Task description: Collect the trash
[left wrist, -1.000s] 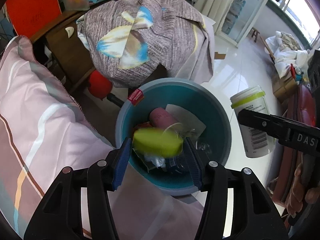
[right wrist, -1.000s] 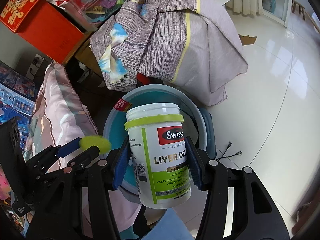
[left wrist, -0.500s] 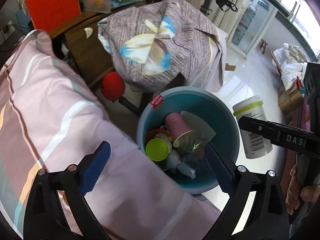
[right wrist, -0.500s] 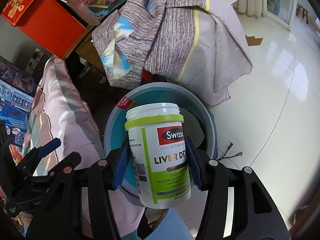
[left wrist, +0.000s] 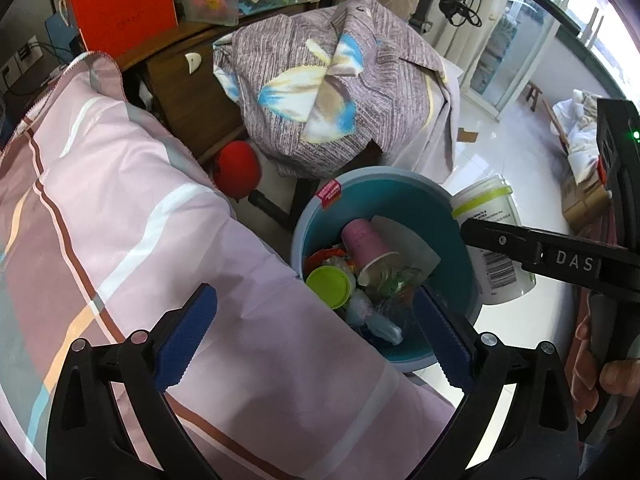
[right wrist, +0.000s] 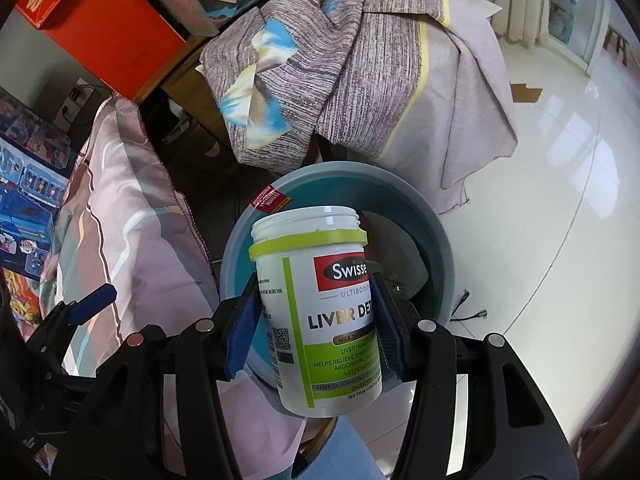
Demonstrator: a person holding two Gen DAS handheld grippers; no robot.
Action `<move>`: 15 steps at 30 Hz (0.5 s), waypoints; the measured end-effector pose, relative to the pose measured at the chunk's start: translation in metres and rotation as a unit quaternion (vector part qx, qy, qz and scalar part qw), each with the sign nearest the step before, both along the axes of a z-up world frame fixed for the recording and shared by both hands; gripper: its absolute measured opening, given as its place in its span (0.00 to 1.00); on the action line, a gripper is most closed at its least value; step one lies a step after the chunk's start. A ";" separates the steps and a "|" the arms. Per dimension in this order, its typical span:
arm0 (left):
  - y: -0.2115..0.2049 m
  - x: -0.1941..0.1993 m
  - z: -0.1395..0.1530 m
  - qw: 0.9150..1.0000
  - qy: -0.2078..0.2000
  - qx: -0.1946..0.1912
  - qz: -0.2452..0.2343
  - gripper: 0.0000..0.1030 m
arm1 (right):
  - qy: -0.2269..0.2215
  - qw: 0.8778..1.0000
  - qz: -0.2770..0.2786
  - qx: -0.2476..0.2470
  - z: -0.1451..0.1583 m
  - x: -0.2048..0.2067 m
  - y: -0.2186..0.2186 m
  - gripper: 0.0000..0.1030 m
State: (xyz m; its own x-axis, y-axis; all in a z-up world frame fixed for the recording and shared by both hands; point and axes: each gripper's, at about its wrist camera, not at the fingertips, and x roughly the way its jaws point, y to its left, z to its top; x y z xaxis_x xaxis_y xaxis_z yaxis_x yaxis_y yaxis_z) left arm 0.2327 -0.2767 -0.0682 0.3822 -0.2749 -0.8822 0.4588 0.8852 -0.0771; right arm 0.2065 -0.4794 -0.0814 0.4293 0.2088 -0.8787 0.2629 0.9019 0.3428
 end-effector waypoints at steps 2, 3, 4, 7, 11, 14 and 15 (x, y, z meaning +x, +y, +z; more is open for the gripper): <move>0.002 -0.001 0.002 1.000 -0.001 -0.003 -0.001 0.95 | 0.001 1.000 0.000 -0.007 0.001 0.001 0.003 0.50; 0.003 -0.001 0.002 1.000 -0.001 -0.004 -0.001 0.95 | 0.001 1.000 0.000 -0.008 0.001 0.001 0.004 0.50; 0.004 -0.002 0.003 1.000 -0.001 -0.005 0.000 0.95 | 0.002 1.000 0.001 -0.008 0.001 0.001 0.005 0.50; 0.008 -0.003 0.005 1.000 0.000 -0.009 0.002 0.95 | 0.000 1.000 0.001 -0.013 0.004 0.001 0.009 0.52; 0.011 -0.006 0.008 1.000 -0.004 -0.012 0.002 0.95 | -0.006 1.000 0.001 -0.018 0.011 -0.002 0.012 0.56; 0.015 -0.010 0.010 1.000 -0.003 -0.015 0.005 0.95 | -0.011 1.000 -0.001 -0.023 0.016 -0.007 0.013 0.63; 0.017 -0.011 0.011 1.000 -0.003 -0.017 0.006 0.95 | -0.012 1.000 -0.001 -0.026 0.018 -0.010 0.013 0.64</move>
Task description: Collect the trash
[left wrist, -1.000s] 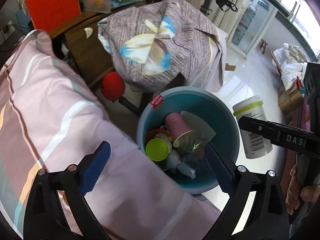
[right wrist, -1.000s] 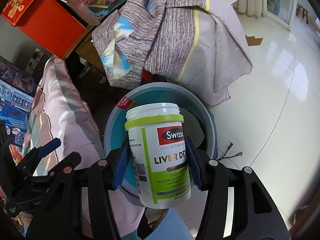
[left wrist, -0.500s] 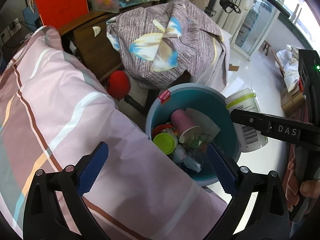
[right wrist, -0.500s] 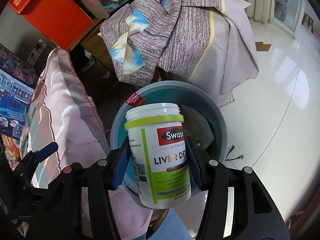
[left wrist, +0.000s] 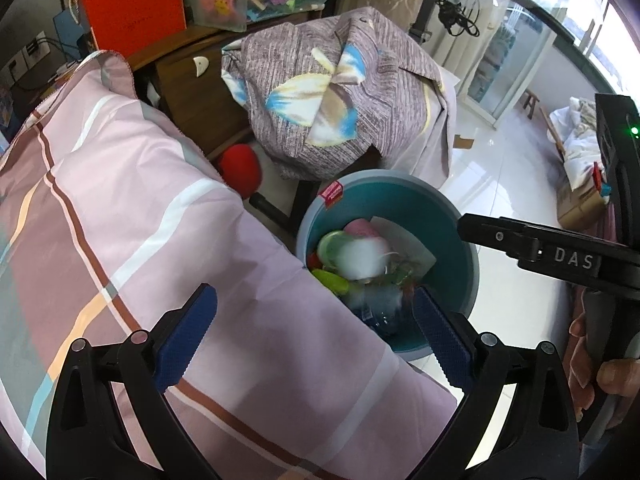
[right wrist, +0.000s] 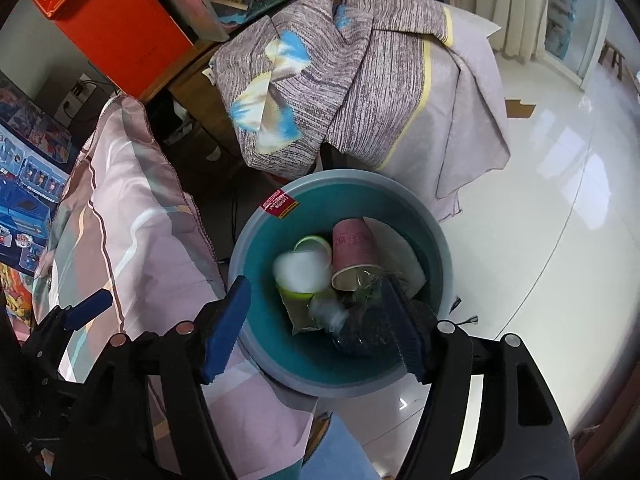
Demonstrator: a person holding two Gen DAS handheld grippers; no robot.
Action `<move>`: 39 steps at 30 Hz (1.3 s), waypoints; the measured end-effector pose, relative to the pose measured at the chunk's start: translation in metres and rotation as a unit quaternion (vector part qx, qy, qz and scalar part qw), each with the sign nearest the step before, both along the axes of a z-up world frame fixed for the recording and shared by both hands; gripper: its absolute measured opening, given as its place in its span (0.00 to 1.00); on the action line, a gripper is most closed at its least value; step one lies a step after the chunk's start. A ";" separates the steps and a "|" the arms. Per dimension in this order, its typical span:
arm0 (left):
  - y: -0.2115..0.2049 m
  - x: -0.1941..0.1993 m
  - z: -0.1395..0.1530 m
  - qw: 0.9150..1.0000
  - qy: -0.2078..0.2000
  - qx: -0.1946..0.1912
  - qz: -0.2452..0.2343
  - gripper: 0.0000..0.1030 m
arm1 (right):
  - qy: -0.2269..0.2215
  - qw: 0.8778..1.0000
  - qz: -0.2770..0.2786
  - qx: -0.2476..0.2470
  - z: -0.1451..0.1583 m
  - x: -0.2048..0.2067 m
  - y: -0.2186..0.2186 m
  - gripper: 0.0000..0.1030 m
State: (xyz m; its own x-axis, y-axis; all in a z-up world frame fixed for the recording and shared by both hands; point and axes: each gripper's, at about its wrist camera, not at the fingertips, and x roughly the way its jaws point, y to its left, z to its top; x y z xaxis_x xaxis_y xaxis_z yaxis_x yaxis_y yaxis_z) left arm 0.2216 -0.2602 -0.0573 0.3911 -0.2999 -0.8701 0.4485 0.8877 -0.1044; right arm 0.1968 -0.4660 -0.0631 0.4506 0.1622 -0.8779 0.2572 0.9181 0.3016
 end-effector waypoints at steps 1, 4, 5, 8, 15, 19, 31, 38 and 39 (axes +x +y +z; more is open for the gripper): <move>0.001 -0.001 0.000 1.000 0.000 -0.001 0.001 0.95 | -0.001 1.000 0.000 -0.001 0.002 -0.002 0.000 0.69; 0.006 -0.006 0.003 1.000 0.000 -0.006 0.005 0.95 | -0.004 1.000 -0.001 -0.008 0.006 -0.010 0.002 0.73; 0.007 -0.008 0.005 1.000 -0.001 -0.009 0.008 0.95 | -0.004 1.000 0.002 -0.013 0.007 -0.013 0.003 0.75; 0.012 -0.014 0.010 1.000 -0.004 -0.012 0.016 0.95 | -0.005 1.000 0.011 -0.017 0.010 -0.023 0.007 0.76; 0.025 -0.039 0.022 0.999 -0.010 -0.006 0.030 0.95 | -0.037 0.996 0.037 -0.067 0.029 -0.046 0.024 0.85; 0.027 -0.056 0.032 0.999 -0.023 0.001 0.035 0.96 | -0.051 0.994 0.052 -0.083 0.042 -0.064 0.034 0.93; 0.047 -0.090 0.048 0.997 -0.040 -0.006 0.059 0.96 | -0.052 0.990 0.028 -0.127 0.055 -0.111 0.042 0.93; 0.053 -0.098 0.047 0.997 -0.041 -0.013 0.060 0.96 | -0.061 0.987 0.021 -0.150 0.066 -0.133 0.047 0.93; 0.053 -0.099 0.047 0.997 -0.042 -0.012 0.060 0.96 | -0.063 0.986 0.020 -0.153 0.067 -0.136 0.047 0.93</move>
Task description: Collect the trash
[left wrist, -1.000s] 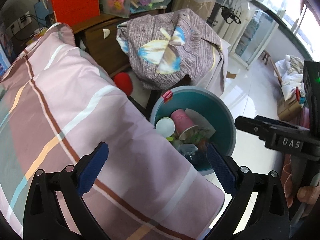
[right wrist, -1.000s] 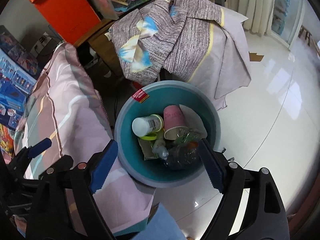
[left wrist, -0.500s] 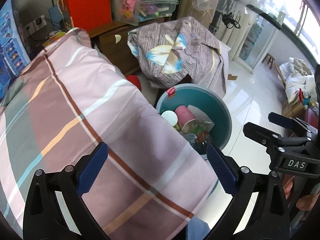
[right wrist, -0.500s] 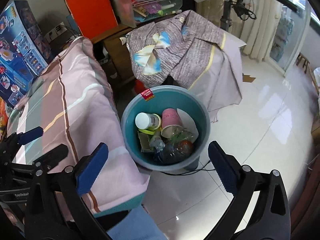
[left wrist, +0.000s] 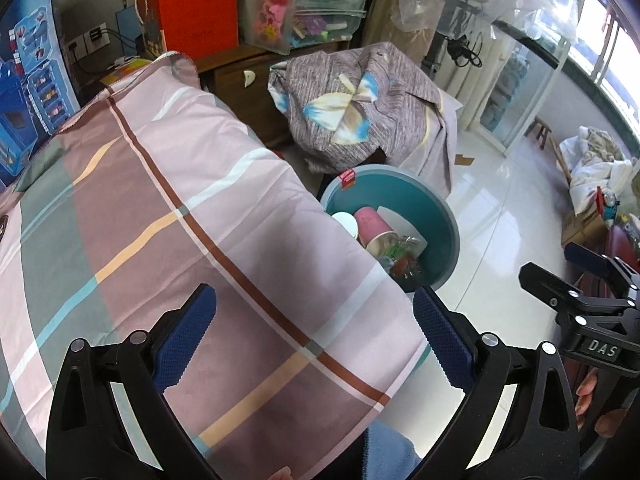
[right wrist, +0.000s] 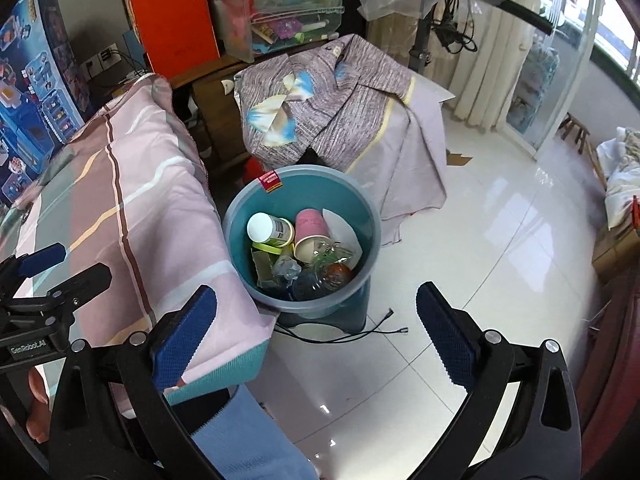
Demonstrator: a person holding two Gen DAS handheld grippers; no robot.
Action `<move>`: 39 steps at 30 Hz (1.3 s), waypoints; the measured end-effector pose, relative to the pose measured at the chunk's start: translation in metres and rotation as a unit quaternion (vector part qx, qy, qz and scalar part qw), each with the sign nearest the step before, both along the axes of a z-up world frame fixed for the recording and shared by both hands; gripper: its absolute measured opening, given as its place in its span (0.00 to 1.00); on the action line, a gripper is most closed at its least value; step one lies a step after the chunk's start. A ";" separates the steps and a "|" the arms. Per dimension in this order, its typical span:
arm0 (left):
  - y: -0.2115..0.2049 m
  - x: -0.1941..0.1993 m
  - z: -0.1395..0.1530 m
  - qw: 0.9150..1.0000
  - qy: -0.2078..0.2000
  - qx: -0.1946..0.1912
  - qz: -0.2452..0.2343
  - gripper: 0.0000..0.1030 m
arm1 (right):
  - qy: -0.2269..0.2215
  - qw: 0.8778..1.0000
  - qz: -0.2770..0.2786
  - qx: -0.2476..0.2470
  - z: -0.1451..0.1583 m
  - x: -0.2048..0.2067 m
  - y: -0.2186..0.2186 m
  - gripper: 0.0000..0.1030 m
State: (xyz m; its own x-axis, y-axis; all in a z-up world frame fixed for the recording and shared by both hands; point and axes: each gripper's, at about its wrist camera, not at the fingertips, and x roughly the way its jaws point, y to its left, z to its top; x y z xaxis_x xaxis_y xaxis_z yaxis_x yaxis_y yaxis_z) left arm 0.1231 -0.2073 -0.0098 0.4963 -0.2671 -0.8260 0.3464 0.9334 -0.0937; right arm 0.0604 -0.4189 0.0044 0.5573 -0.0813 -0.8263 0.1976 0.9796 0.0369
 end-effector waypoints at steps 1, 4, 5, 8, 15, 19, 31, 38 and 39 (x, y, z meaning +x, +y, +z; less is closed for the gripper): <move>0.001 -0.002 0.000 1.000 -0.002 0.000 0.000 0.96 | -0.002 1.000 0.001 -0.002 0.001 -0.003 0.001 0.93; 0.001 -0.008 -0.001 1.000 -0.003 -0.001 -0.001 0.96 | -0.004 1.000 0.002 -0.004 0.001 -0.008 0.002 0.93; 0.002 -0.010 -0.001 1.000 -0.003 -0.001 0.000 0.96 | -0.004 1.000 0.002 -0.003 0.001 -0.009 0.002 0.93; 0.002 -0.013 -0.001 1.000 -0.009 0.004 0.001 0.96 | -0.003 1.000 0.003 0.001 -0.001 -0.010 0.002 0.93; 0.004 -0.021 0.000 1.000 -0.012 0.007 0.004 0.96 | 0.002 1.000 0.015 0.003 -0.008 -0.011 0.009 0.93; 0.004 -0.022 -0.002 1.000 -0.010 0.010 0.005 0.96 | 0.004 1.000 0.017 0.005 -0.010 -0.010 0.011 0.93; 0.005 -0.019 -0.011 1.000 0.001 0.014 0.011 0.96 | 0.019 1.000 0.013 0.012 -0.024 -0.004 0.010 0.93; 0.007 -0.014 -0.016 1.000 0.008 0.013 0.014 0.96 | 0.024 1.000 0.016 0.011 -0.026 -0.001 0.013 0.93; 0.008 -0.015 -0.016 1.000 0.009 0.012 0.015 0.96 | 0.024 1.000 0.016 0.011 -0.027 -0.001 0.013 0.93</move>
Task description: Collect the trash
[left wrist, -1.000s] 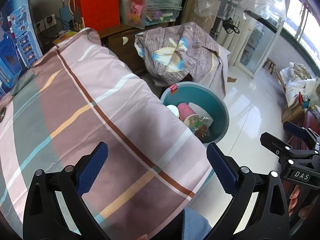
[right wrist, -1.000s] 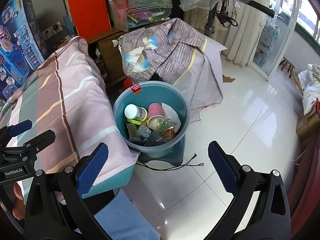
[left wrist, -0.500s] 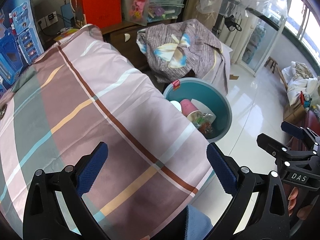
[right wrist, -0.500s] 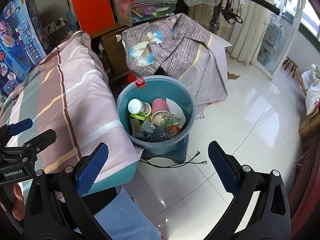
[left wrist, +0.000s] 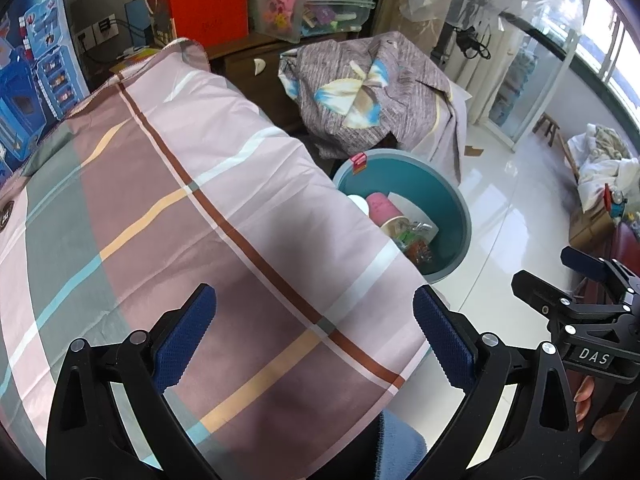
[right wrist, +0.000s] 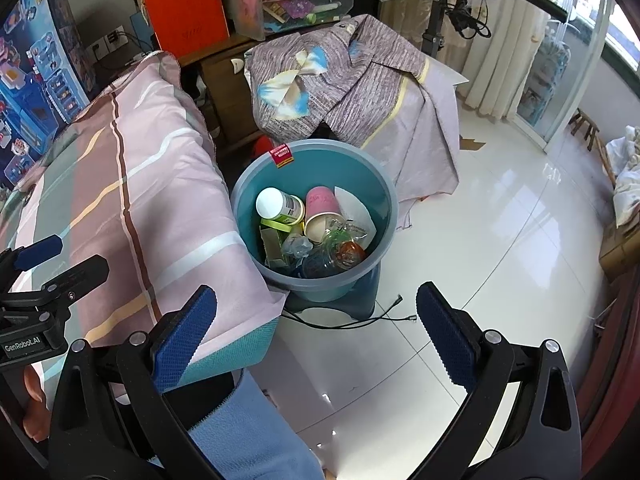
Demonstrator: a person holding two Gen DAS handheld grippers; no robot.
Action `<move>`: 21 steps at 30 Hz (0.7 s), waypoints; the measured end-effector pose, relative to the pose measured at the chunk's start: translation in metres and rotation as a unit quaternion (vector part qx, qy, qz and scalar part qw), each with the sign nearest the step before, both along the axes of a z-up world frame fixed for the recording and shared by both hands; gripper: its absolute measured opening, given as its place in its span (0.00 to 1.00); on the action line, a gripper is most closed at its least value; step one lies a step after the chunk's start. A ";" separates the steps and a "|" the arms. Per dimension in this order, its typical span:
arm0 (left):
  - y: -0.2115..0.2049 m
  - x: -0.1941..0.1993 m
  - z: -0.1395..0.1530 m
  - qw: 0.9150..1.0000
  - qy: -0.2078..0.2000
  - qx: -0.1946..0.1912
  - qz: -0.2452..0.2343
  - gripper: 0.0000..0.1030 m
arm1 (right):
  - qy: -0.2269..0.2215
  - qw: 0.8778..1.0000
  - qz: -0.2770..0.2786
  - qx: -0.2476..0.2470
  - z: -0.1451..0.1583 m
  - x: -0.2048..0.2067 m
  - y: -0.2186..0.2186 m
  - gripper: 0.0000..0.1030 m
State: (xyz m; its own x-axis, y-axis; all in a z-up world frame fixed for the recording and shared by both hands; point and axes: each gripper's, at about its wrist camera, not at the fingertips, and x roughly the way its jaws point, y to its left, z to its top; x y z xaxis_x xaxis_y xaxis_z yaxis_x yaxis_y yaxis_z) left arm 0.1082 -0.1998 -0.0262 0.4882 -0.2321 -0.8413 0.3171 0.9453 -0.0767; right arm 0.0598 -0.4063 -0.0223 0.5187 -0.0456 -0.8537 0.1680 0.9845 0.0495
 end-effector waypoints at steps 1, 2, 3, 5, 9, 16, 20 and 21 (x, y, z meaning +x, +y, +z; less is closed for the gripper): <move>0.001 0.001 -0.001 1.000 0.001 0.000 0.002 0.96 | 0.000 1.000 0.000 0.000 0.000 0.000 0.000 0.93; 0.001 0.002 -0.001 1.000 0.002 0.000 0.004 0.96 | 0.001 1.000 0.000 0.001 0.000 0.000 0.000 0.93; 0.003 0.003 -0.002 1.000 0.004 -0.001 0.006 0.96 | 0.001 1.000 0.000 0.000 0.000 0.001 0.000 0.93; 0.004 0.003 -0.003 1.000 0.002 -0.002 0.008 0.96 | 0.002 1.000 0.000 0.001 -0.001 0.001 0.000 0.93; 0.005 0.002 -0.004 1.000 -0.003 0.002 0.009 0.96 | 0.005 1.000 -0.002 0.001 -0.004 0.003 0.000 0.93; 0.007 0.003 -0.005 1.000 -0.005 0.006 0.011 0.96 | 0.011 1.000 0.000 -0.001 -0.007 0.008 0.003 0.93; 0.007 0.003 -0.005 1.000 -0.005 0.006 0.011 0.96 | 0.014 1.000 0.002 -0.002 -0.008 0.010 0.005 0.93; 0.007 0.003 -0.005 1.000 -0.005 0.006 0.012 0.96 | 0.014 1.000 0.001 -0.002 -0.008 0.010 0.005 0.93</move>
State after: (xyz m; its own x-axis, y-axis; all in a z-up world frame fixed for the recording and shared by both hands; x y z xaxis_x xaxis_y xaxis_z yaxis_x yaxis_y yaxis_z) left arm 0.1114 -0.1931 -0.0311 0.5016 -0.2101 -0.8392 0.2957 0.9533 -0.0618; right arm 0.0701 -0.4009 -0.0302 0.4947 -0.0471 -0.8678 0.1665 0.9852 0.0415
